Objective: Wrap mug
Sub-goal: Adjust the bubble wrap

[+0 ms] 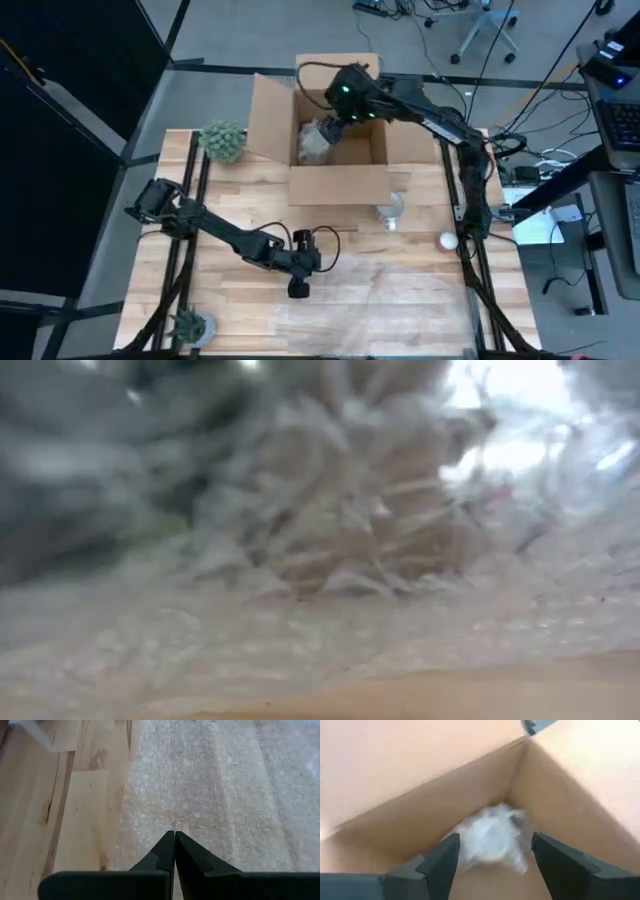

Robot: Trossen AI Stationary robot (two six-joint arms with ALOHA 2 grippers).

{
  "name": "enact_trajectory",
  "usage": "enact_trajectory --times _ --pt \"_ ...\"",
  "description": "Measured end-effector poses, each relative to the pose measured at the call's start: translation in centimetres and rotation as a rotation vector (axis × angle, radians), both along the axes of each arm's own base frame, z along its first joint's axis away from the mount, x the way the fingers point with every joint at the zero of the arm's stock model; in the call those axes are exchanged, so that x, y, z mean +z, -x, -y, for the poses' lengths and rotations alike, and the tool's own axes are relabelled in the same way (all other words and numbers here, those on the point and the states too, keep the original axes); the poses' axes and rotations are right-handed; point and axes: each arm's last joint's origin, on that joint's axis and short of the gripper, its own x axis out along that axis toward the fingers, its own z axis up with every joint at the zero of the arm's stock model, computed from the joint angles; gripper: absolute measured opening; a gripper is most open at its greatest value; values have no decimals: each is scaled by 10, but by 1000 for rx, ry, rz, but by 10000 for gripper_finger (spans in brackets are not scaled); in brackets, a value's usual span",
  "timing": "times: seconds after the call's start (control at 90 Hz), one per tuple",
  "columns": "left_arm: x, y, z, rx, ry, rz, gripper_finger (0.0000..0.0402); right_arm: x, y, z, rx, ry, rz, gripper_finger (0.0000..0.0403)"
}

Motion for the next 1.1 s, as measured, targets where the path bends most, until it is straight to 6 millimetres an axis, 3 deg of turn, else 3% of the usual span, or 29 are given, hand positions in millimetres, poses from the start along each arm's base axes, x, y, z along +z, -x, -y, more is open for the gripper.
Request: enact_trajectory --times 0.3,0.478,0.667,0.756,0.856,1.1 --pt "0 0 0 0 0 -1 0 30 56 -117 198 -119 -148 236" --pt "0 0 0 0 0 -1 0 49 82 -184 344 -178 -50 236" --pt "0 0 -1 4 1 -1 0 37 97 -249 424 -115 -95 236" --pt "0 0 0 2 1 0 0 18 98 -277 426 -123 -120 235" --pt "0 0 0 2 2 1 0 -18 95 -304 371 -139 -186 235" --pt "-1 2 5 -25 137 -41 0 -158 106 -344 191 -272 -451 235"
